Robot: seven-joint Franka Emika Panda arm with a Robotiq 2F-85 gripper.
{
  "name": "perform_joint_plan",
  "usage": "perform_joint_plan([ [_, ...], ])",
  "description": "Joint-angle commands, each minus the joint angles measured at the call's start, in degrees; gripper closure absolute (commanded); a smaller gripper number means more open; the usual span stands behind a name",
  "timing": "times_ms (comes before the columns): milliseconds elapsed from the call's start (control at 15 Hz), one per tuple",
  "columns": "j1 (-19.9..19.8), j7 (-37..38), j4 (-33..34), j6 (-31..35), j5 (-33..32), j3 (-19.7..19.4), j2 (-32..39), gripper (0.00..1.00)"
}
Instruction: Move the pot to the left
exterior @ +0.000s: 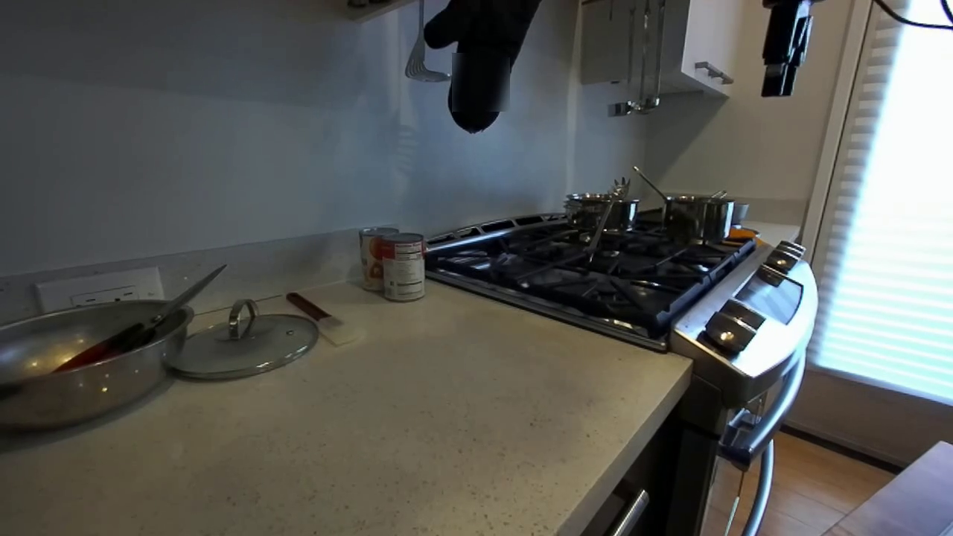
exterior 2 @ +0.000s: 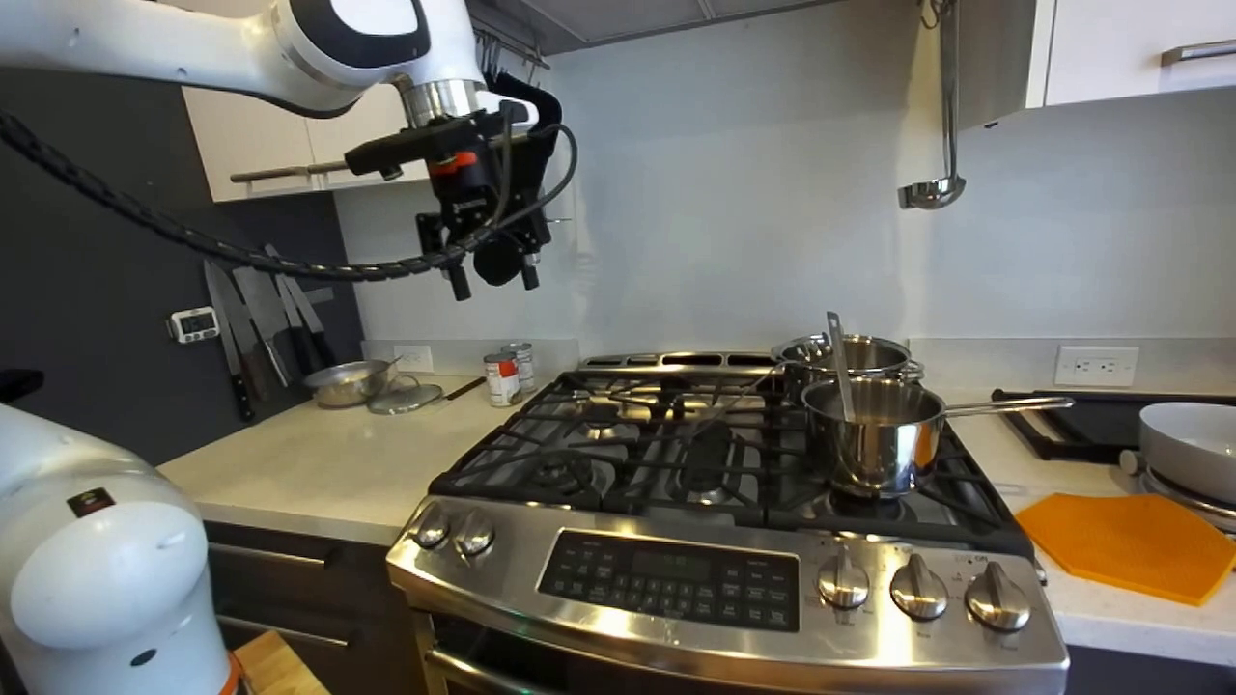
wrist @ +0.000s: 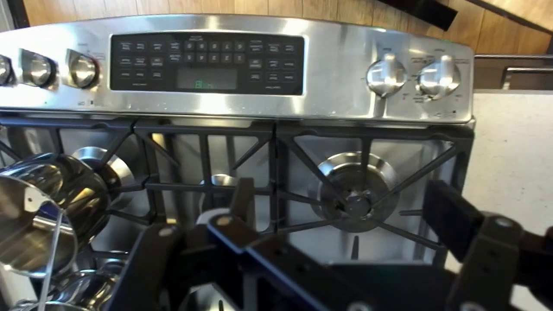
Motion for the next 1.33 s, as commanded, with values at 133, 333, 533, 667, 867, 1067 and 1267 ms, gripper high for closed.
perform_joint_plan([
  [133, -2.47, -11.60, 0.32, 13.95, -3.96, -8.82, 5.97, 0.00],
  [333, -4.04, -17.35, 2.49, 19.20, -3.54, -11.24, 11.33, 0.00],
  [533, -6.20, -17.04, 1.65, 20.08, -1.79, -9.77, 11.13, 0.00],
  [667, -6.68, -17.77, 2.69, 20.56, -1.80, -9.99, 13.11, 0.00],
  [867, -6.70, -17.81, 3.34, 20.56, -1.80, -9.93, 13.66, 0.00],
  [1067, -6.70, -17.85, 3.49, 20.56, -1.80, -9.94, 13.66, 0.00],
  [1267, -6.67, -18.06, 4.12, 21.04, -1.58, -10.34, 14.41, 0.00],
])
